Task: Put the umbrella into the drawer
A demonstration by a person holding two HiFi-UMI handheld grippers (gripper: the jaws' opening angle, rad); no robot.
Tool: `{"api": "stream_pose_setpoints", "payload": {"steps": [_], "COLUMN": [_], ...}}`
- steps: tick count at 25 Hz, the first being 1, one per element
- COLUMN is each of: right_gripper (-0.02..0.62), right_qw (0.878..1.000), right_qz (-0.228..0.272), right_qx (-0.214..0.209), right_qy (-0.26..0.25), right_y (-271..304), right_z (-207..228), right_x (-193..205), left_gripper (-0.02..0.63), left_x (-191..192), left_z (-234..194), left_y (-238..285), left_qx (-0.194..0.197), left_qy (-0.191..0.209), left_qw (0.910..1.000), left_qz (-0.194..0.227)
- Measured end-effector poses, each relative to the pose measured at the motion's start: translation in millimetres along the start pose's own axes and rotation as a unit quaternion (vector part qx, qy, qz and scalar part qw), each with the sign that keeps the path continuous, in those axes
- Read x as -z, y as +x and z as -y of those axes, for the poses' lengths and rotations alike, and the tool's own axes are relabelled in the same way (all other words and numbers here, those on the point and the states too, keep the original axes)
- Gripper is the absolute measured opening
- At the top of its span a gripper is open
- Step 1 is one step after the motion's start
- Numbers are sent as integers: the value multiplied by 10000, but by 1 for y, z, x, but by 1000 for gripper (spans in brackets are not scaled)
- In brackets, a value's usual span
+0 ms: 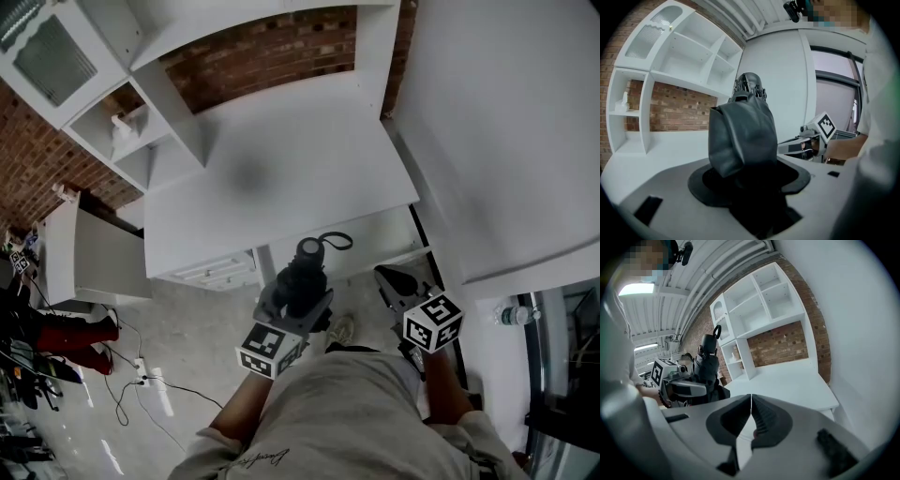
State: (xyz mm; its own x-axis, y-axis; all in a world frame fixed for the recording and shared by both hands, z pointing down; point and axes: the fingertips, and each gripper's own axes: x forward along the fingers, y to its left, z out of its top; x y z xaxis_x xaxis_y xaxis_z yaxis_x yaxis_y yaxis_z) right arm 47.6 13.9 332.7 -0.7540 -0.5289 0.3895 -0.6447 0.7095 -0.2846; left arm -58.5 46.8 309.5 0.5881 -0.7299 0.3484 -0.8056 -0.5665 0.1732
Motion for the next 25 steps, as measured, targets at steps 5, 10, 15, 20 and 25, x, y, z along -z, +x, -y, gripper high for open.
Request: {"api": "stream_pose_setpoints", "payload": {"steps": [5, 10, 15, 20, 25], "right_gripper": [28, 28, 28, 28, 28], "right_qw": [10000, 9999, 9998, 9996, 9993], "right_qz": [48, 92, 134, 175, 163], "right_qx": [-28, 63, 69, 74, 186], "right_qy": [-52, 38, 127, 204, 291], "right_y": [3, -5, -5, -4, -3], "right_z": [26, 51, 61, 62, 62], "right_x": [-14, -17, -18, -15, -11], "left_gripper": [276, 276, 276, 276, 276], "left_x": [-13, -25, -29, -31, -32], "left_z": [-5, -3, -3, -6, -19], "left_y": [26, 48, 57, 60, 59], "left_qx": [-26, -2, 21, 37, 0], "left_qy": [-2, 2, 39, 96, 129], "left_qw": [10000, 9999, 10000, 9999, 9999], "left_qz": [73, 118, 56, 27, -2]}}
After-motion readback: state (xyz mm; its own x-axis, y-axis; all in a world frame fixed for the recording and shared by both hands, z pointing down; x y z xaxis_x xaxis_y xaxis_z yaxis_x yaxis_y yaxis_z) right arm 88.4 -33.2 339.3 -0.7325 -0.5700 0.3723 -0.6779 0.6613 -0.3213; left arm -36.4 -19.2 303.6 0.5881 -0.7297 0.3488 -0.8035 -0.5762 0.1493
